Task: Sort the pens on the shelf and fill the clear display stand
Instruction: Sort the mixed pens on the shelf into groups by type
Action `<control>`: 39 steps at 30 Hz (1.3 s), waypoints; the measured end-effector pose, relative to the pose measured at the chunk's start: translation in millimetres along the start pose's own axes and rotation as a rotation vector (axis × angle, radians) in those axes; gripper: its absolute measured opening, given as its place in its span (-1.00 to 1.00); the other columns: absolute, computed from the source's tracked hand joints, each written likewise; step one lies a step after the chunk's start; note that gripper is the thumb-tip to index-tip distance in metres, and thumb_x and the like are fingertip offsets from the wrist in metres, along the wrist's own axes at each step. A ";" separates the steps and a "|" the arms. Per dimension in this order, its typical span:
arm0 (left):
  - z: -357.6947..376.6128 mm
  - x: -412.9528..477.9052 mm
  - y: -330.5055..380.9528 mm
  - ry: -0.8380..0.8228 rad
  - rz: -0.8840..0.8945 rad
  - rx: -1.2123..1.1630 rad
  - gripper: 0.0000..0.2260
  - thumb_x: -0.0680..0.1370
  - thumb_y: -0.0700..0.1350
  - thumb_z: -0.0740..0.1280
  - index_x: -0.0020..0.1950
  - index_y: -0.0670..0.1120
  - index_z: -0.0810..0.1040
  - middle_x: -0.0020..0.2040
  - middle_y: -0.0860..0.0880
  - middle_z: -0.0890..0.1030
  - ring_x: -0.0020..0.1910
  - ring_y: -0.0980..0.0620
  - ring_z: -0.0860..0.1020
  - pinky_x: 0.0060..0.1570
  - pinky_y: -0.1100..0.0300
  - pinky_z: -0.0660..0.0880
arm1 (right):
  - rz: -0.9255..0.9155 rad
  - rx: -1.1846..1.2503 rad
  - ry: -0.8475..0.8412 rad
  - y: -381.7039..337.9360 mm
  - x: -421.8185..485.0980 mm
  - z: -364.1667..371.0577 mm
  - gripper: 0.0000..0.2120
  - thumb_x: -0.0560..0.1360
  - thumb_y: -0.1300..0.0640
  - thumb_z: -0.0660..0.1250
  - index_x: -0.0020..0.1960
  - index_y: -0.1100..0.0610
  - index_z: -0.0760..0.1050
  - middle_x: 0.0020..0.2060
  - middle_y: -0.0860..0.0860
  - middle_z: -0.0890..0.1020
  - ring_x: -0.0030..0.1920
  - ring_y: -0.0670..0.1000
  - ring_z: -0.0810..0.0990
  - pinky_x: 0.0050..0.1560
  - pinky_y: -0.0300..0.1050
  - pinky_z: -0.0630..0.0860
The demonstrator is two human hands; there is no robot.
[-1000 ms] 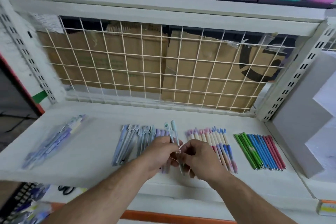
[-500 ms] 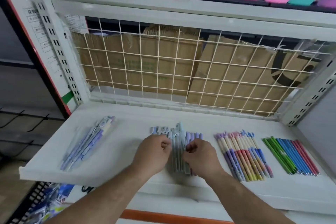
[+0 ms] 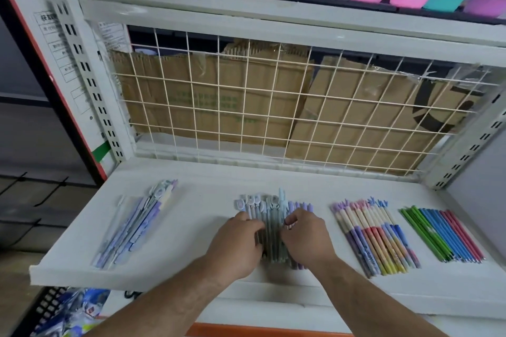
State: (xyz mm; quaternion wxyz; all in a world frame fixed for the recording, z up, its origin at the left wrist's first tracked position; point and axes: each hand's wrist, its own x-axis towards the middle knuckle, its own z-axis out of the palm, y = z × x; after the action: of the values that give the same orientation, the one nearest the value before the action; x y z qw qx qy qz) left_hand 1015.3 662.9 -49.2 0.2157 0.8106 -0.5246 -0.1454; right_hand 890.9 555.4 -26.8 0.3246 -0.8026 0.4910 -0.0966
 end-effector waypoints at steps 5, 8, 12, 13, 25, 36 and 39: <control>1.2 0.8 2.3 -0.046 0.038 0.050 -0.70 0.46 -0.08 0.26 0.17 0.11 0.57 0.01 0.01 0.35 0.12 -0.10 0.46 0.04 0.10 0.49 | -0.017 0.023 0.004 2.1 -2.7 1.4 -0.82 0.50 0.23 0.32 0.02 0.01 0.41 0.35 0.20 0.55 0.40 0.30 0.46 0.22 -0.02 0.53; 2.1 0.2 2.4 -0.027 0.039 0.072 -0.74 0.46 -0.09 0.24 0.11 0.06 0.55 -0.03 0.01 0.32 0.10 -0.12 0.46 -0.01 0.11 0.46 | -0.056 -0.020 -0.037 0.9 -2.0 2.5 -0.78 0.49 0.26 0.30 0.04 0.02 0.38 0.44 0.21 0.46 0.48 0.29 0.35 0.35 0.12 0.47; 2.8 0.5 2.3 -0.002 0.031 0.078 -0.72 0.47 -0.07 0.22 0.15 0.08 0.55 -0.05 0.03 0.28 0.09 -0.11 0.46 -0.09 0.18 0.34 | -0.065 -0.065 -0.085 -0.6 -1.0 3.4 -0.81 0.52 0.18 0.33 0.04 0.01 0.35 0.52 0.21 0.33 0.50 0.28 0.33 0.37 0.23 0.44; 2.4 1.0 2.3 0.001 0.032 0.079 -0.72 0.47 -0.06 0.22 0.15 0.09 0.55 -0.06 0.05 0.25 0.09 -0.11 0.47 -0.11 0.19 0.32 | -0.058 -0.067 -0.092 -0.2 -0.6 3.6 -0.81 0.53 0.16 0.33 0.04 0.00 0.35 0.52 0.22 0.33 0.49 0.29 0.34 0.36 0.22 0.45; -3.4 0.5 2.4 0.045 -0.001 0.092 -0.72 0.48 0.00 0.24 0.17 0.11 0.54 0.09 0.04 0.46 0.14 -0.05 0.42 0.11 0.06 0.49 | -0.205 -0.267 0.092 8.0 -0.3 -5.6 -0.82 0.56 -0.11 0.24 0.08 -0.04 0.44 0.08 -0.02 0.63 0.28 0.12 0.56 -0.13 -0.21 0.44; -19.5 -2.8 -1.5 0.178 -0.033 0.270 -0.67 0.52 0.08 0.19 0.26 0.06 0.47 0.15 0.02 0.47 0.17 -0.07 0.41 0.16 0.03 0.44 | -0.508 -0.524 0.140 -0.1 2.5 -14.0 -0.65 0.46 -0.04 0.30 0.22 0.00 0.55 0.19 -0.07 0.57 0.23 0.06 0.48 0.19 -0.04 0.45; -29.2 -8.9 -16.1 0.205 -0.116 0.333 -0.66 0.54 0.10 0.20 0.28 0.04 0.46 0.16 0.01 0.48 0.17 -0.07 0.41 0.12 0.04 0.43 | -0.537 -0.507 0.167 -12.9 0.5 -5.6 -0.66 0.50 -0.05 0.28 0.22 0.00 0.59 0.20 -0.07 0.59 0.22 0.06 0.52 0.17 0.01 0.47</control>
State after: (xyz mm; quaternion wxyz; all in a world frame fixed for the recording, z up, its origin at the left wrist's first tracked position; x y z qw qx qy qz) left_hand 1037.9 682.5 -31.9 0.1223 0.8744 -0.4693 0.0145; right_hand 897.8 556.5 -14.6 0.0374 -0.9469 0.2964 -0.1189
